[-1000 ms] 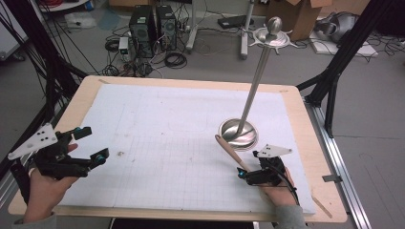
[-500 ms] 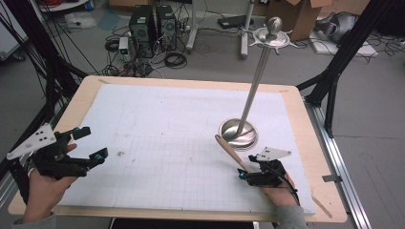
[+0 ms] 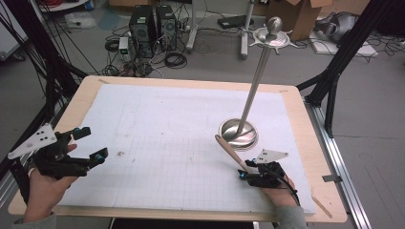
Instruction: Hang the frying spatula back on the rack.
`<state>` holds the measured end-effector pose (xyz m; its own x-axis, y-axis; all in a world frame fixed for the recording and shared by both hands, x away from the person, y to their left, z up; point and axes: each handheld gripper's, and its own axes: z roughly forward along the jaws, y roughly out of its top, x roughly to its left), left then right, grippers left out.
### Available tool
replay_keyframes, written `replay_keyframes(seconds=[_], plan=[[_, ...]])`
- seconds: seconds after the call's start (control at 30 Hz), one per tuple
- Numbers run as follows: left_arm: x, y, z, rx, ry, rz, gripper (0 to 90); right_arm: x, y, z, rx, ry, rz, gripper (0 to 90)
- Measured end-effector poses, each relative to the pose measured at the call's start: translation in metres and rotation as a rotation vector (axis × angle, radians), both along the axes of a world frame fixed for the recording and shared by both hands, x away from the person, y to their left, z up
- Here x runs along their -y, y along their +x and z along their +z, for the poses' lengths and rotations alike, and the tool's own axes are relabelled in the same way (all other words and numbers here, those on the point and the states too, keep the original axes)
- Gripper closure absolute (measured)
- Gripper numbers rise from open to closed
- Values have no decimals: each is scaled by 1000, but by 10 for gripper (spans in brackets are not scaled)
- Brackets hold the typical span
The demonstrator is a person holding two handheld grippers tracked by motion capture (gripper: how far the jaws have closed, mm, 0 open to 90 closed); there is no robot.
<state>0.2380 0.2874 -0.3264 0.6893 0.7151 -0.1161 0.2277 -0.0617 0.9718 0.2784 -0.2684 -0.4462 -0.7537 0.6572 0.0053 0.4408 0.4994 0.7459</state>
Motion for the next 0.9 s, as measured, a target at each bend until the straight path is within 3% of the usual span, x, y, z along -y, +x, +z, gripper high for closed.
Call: replay_keyframes(seconds=[0.33, 0.63, 0.9], plan=[[-1, 1, -1, -3, 0, 3, 18, 0, -2, 0, 0, -18, -8, 605], [0, 1, -2, -6, 1, 1, 18, -1, -3, 0, 19, -29, -6, 758], [-1, 1, -2, -6, 0, 2, 18, -1, -3, 0, 14, -30, -13, 771]])
